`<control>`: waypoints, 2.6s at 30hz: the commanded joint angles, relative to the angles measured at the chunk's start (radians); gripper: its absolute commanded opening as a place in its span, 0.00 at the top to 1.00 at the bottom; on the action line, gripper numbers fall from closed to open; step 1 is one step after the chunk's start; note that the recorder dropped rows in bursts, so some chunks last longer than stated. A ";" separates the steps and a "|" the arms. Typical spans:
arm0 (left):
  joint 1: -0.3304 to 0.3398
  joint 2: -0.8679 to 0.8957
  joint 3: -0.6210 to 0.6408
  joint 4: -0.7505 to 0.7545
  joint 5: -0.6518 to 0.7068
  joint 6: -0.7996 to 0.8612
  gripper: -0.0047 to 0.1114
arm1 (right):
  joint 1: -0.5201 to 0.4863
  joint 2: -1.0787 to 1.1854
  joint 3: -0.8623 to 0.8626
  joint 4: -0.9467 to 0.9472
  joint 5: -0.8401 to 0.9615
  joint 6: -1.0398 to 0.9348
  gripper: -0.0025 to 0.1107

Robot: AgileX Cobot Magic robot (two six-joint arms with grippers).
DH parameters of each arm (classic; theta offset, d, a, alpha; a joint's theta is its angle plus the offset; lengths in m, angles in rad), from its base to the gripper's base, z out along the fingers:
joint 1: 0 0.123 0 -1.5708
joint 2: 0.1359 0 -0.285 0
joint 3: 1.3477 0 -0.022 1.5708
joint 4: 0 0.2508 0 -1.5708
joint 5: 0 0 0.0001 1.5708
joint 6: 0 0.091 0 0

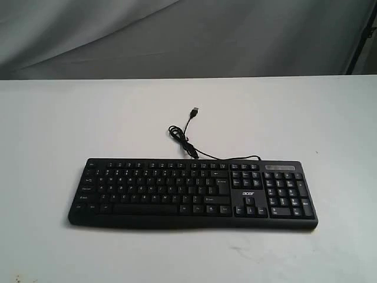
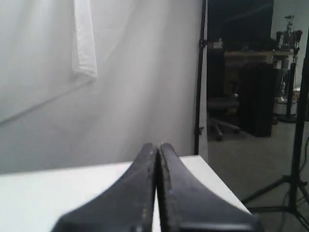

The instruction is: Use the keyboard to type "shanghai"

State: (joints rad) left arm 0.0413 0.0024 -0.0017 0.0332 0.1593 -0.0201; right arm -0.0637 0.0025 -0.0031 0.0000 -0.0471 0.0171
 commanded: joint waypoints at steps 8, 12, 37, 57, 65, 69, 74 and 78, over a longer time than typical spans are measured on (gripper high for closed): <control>-0.006 -0.002 0.002 0.000 -0.006 -0.003 0.96 | -0.005 0.006 -0.099 -0.298 -0.410 0.646 0.98; -0.006 -0.002 0.002 0.000 -0.006 -0.003 0.96 | -0.005 0.193 -0.286 -0.650 -0.410 0.930 0.98; -0.006 -0.002 0.002 0.000 -0.006 -0.003 0.96 | 0.394 1.681 -1.477 0.056 0.617 -0.663 0.98; -0.006 -0.002 0.002 0.000 -0.006 -0.003 0.96 | 0.864 1.921 -1.487 0.652 0.743 -1.162 0.98; -0.006 -0.002 0.002 0.000 -0.006 -0.003 0.96 | 0.986 2.118 -1.545 0.630 0.650 -1.138 0.98; -0.006 -0.002 0.002 0.000 -0.006 -0.003 0.96 | 1.005 2.191 -1.658 0.625 0.679 -1.078 0.98; -0.006 -0.002 0.002 0.000 -0.006 -0.003 0.96 | 1.005 2.252 -1.721 0.620 0.707 -1.057 0.98; -0.006 -0.002 0.002 0.000 -0.006 -0.003 0.96 | 1.005 2.287 -1.721 0.599 0.675 -1.049 0.98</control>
State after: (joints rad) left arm 0.0413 0.0024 -0.0017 0.0332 0.1593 -0.0201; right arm 0.9384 2.2855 -1.7177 0.6144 0.6459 -1.0446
